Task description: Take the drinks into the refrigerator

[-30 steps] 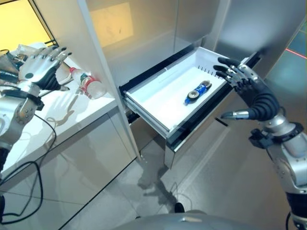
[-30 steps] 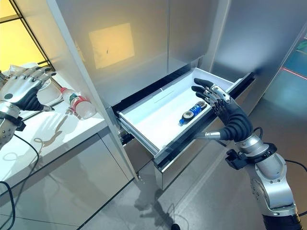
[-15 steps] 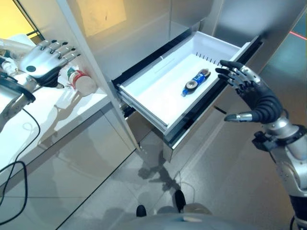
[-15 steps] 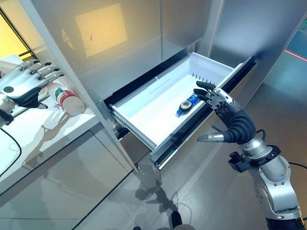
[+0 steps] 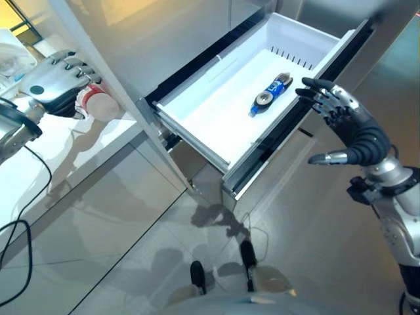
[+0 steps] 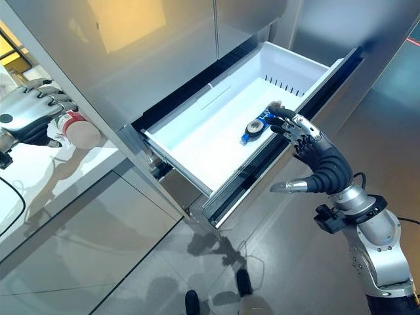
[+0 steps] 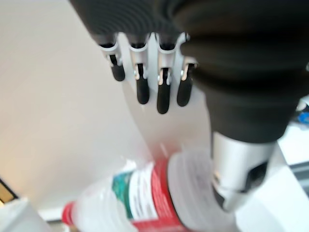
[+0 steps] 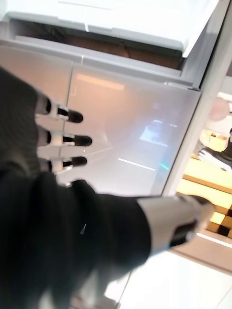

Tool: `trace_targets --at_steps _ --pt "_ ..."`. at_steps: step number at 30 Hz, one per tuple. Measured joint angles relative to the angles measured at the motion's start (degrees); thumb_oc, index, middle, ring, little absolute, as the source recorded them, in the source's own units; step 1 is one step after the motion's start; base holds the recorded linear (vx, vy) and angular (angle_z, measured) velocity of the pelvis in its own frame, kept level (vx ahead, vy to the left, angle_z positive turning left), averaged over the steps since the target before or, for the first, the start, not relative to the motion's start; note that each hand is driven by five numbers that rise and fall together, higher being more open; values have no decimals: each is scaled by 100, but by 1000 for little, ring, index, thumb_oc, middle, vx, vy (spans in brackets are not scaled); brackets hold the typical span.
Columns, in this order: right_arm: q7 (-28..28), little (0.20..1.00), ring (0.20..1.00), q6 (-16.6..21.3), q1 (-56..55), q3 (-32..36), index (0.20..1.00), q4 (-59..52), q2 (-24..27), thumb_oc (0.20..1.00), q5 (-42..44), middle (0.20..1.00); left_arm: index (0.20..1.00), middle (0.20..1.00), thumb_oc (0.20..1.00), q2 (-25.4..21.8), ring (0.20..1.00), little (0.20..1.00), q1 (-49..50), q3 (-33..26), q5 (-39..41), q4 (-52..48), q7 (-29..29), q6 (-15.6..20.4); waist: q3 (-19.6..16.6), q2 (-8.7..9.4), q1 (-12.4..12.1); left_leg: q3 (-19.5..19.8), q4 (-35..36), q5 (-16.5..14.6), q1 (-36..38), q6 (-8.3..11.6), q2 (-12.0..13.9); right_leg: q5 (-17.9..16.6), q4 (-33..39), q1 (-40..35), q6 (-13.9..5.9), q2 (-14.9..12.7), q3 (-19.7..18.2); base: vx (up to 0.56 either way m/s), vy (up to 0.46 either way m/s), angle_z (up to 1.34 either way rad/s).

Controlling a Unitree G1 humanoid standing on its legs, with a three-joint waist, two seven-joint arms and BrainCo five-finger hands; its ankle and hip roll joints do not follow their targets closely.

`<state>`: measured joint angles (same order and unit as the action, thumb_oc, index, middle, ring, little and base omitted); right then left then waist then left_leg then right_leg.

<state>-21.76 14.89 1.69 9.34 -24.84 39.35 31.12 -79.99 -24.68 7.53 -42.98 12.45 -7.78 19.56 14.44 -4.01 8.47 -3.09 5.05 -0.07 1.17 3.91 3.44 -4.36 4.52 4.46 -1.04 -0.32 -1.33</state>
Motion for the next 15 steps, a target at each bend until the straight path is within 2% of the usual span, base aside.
trace_targets --at_steps 6,10,15 --pt "2 1000 1000 4 75 20 1000 -10 0 1000 2 1000 1000 1000 1000 0 1000 1000 61 -66 -1 25 48 -9 93 7 1 -10 0 1 -94 -1 -2 7 -53 131 -6 1 0 -3 -4 -2" --pt "0 1000 1000 4 91 53 1000 -11 -12 1000 2 1000 1000 1000 1000 0 1000 1000 173 -330 5 29 113 -19 270 7 -9 -10 0 2 -110 -1 11 20 -133 225 -8 4 3 -16 -19 -6" --pt "-5 1000 1000 2 101 146 1000 -13 -25 1000 3 1000 1000 1000 1000 -5 1000 1000 228 -482 131 13 183 -34 288 4 -11 -6 -1 20 -298 -8 12 28 -289 490 -7 11 5 8 -22 -5"
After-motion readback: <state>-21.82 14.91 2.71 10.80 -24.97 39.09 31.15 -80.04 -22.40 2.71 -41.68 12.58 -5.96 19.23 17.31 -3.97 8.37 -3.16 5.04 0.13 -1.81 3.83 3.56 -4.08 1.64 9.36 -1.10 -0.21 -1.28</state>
